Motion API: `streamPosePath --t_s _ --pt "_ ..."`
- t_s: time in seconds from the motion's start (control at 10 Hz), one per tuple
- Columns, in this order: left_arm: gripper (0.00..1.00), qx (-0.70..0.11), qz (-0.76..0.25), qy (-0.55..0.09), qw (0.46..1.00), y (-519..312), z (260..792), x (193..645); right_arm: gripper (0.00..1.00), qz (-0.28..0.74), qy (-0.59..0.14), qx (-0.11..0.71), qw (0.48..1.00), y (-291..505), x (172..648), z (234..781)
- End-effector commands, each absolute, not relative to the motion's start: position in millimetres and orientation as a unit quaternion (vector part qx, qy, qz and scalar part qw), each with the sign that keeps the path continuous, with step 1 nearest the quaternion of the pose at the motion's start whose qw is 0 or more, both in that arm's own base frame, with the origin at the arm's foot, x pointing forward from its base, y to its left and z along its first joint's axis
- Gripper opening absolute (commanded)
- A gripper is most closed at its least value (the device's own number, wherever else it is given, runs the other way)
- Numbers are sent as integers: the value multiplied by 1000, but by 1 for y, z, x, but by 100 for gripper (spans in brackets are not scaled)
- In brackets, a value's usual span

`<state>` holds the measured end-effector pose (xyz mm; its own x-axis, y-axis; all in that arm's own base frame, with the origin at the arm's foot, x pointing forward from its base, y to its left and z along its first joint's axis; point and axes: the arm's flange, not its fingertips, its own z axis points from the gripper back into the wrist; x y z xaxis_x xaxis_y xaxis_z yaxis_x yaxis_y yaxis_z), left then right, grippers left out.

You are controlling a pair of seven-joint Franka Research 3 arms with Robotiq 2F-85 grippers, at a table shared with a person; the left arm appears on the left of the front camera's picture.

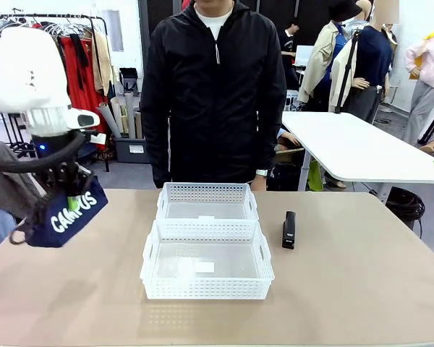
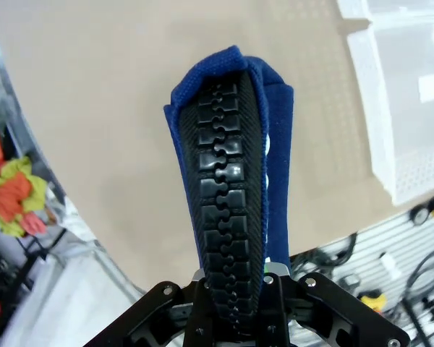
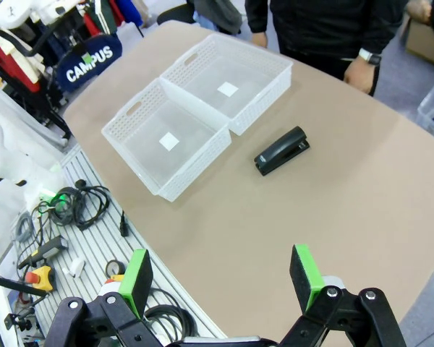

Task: Distribute items into two baskets.
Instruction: Pick up the Pencil pouch that the person points to.

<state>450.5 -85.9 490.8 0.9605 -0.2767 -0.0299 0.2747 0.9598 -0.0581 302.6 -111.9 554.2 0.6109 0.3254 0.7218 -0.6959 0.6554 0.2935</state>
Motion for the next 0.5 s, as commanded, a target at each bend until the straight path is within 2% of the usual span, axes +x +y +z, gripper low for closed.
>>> streamPosePath --t_s 0.0,0.4 --pt "0 -20 -222 35 974 -75 514 456 100 306 -327 289 846 -112 303 556" --pt "0 -13 -341 41 939 -71 574 448 100 306 -327 289 846 -112 303 556"
